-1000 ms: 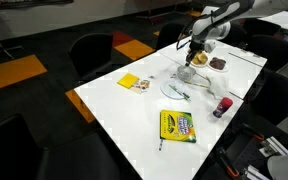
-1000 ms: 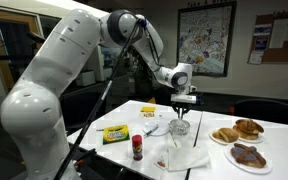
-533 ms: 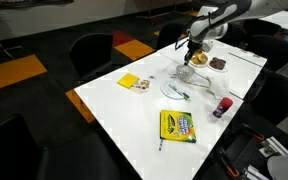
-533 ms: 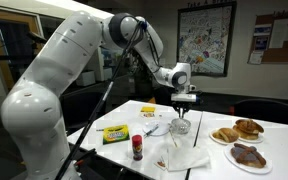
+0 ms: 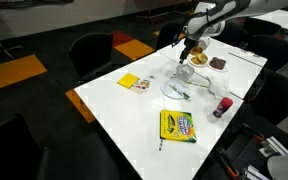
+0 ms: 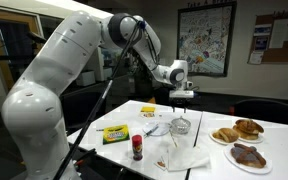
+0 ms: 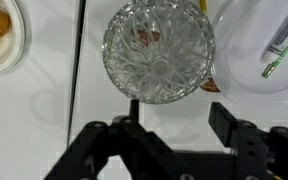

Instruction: Cover the glass jar with the glass lid on the table

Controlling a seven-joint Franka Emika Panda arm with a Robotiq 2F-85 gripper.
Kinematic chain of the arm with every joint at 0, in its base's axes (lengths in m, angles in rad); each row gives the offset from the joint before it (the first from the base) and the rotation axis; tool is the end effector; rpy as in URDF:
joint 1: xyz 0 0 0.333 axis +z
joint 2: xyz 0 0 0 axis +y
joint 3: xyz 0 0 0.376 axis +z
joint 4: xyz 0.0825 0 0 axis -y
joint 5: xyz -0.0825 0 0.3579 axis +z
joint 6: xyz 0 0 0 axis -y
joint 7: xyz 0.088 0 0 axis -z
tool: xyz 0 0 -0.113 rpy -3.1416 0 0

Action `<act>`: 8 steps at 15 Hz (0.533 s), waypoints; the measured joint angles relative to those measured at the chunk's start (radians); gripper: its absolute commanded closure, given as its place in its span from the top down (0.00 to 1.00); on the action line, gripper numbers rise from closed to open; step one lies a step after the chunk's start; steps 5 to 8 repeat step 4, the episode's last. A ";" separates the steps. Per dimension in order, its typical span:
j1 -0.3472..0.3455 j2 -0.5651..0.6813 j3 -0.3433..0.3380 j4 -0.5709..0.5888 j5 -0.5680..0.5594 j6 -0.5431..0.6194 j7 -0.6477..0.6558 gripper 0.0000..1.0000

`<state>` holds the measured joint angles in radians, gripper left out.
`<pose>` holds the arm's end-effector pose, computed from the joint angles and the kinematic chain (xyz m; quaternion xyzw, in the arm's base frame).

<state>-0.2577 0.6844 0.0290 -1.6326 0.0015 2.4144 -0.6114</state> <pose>0.6994 -0.1667 0.2860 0.9813 0.1858 0.0484 0.0112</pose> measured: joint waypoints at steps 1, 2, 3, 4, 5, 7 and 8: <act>0.005 -0.007 0.001 0.001 -0.003 0.000 0.000 1.00; 0.011 -0.016 0.002 0.002 -0.006 0.000 0.000 1.00; 0.016 -0.026 0.002 0.002 -0.010 0.000 -0.001 1.00; 0.019 -0.036 0.004 0.001 -0.011 0.001 -0.003 1.00; 0.019 -0.036 0.004 0.001 -0.011 0.001 -0.003 1.00; 0.019 -0.036 0.004 0.001 -0.011 0.001 -0.003 1.00; 0.019 -0.036 0.004 0.001 -0.011 0.001 -0.003 1.00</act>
